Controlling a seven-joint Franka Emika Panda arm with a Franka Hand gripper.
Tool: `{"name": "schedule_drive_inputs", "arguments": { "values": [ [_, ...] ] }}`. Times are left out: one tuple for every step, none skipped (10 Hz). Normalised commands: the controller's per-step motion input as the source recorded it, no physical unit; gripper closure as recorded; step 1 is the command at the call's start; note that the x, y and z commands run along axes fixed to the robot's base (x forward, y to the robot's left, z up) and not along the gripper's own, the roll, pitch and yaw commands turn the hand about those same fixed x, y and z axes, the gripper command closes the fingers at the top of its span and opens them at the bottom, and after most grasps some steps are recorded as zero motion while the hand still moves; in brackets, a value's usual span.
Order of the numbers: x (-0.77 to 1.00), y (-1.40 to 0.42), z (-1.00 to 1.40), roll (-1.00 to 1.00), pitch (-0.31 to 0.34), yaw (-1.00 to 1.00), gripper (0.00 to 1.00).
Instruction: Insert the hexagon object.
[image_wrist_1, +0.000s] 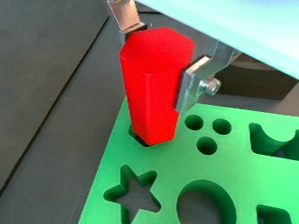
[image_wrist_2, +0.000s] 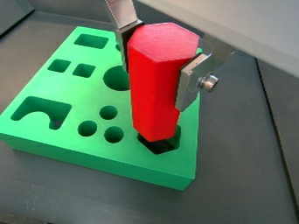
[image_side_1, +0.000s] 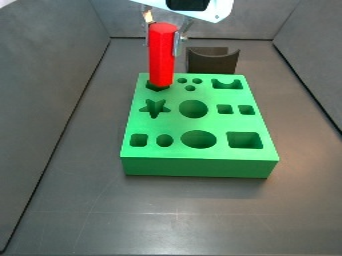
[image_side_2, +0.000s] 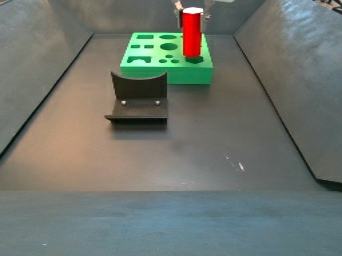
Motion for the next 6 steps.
{"name": "schedule_drive_inputs", "arguments": {
  "values": [
    [-0.23, 0.22, -0.32, 0.0, -0.116, 0.0, 1.0],
    [0.0, 0.03, -0.47, 0.0, -0.13, 0.0, 1.0],
    [-0.05, 0.0, -0.68, 0.02, -0.201, 0.0, 1.0],
    [-0.02, -0.04, -0.74, 0.0, -0.243, 0.0, 1.0],
    [0.0, -0.16, -0.75, 0.0, -0.25, 0.0, 1.0],
    [0.0, -0.14, -0.73, 0.01, -0.261, 0.0, 1.0]
  ]
}}
